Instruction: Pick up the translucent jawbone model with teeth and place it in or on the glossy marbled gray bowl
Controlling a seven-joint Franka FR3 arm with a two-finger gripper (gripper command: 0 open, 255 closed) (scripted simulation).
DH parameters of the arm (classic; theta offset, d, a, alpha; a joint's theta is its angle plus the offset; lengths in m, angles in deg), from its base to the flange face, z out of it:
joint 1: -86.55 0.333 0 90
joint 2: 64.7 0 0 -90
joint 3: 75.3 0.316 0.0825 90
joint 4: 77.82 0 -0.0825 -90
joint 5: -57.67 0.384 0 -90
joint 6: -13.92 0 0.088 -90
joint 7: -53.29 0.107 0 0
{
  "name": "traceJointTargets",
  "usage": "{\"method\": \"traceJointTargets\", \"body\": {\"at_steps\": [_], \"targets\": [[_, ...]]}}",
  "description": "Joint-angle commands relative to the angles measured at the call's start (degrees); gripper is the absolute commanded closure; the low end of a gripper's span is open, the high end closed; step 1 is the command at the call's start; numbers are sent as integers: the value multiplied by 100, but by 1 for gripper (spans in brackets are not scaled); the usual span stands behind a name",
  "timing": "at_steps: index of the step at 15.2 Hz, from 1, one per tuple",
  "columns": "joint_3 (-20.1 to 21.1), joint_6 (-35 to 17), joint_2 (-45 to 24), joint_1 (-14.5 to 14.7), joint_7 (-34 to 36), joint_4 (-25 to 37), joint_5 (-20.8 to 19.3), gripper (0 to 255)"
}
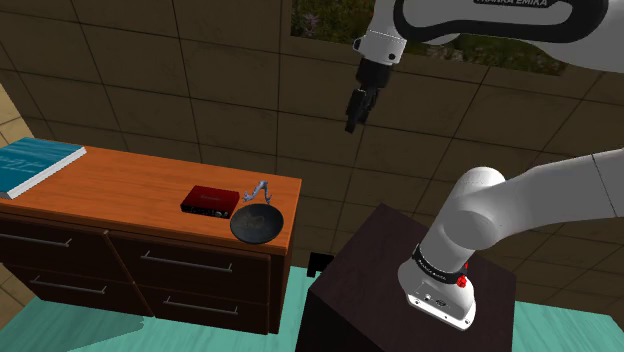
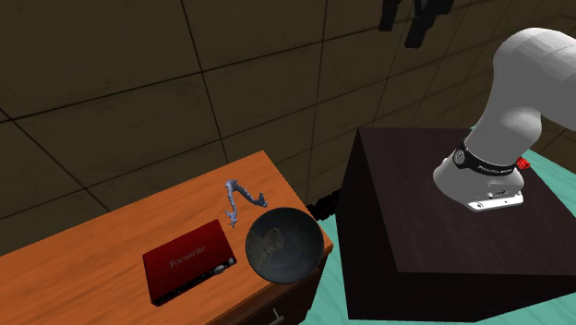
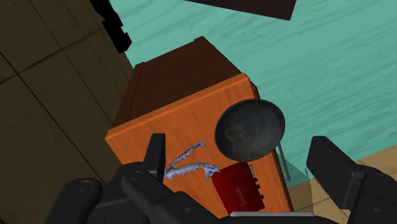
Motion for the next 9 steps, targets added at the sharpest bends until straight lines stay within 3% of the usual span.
{"method": "traceJointTargets", "body": {"at_steps": [1, 9], "targets": [[0, 0, 0, 0, 0, 0, 0, 0], [421, -1581, -1263, -96, 865, -335, 340, 0]]}}
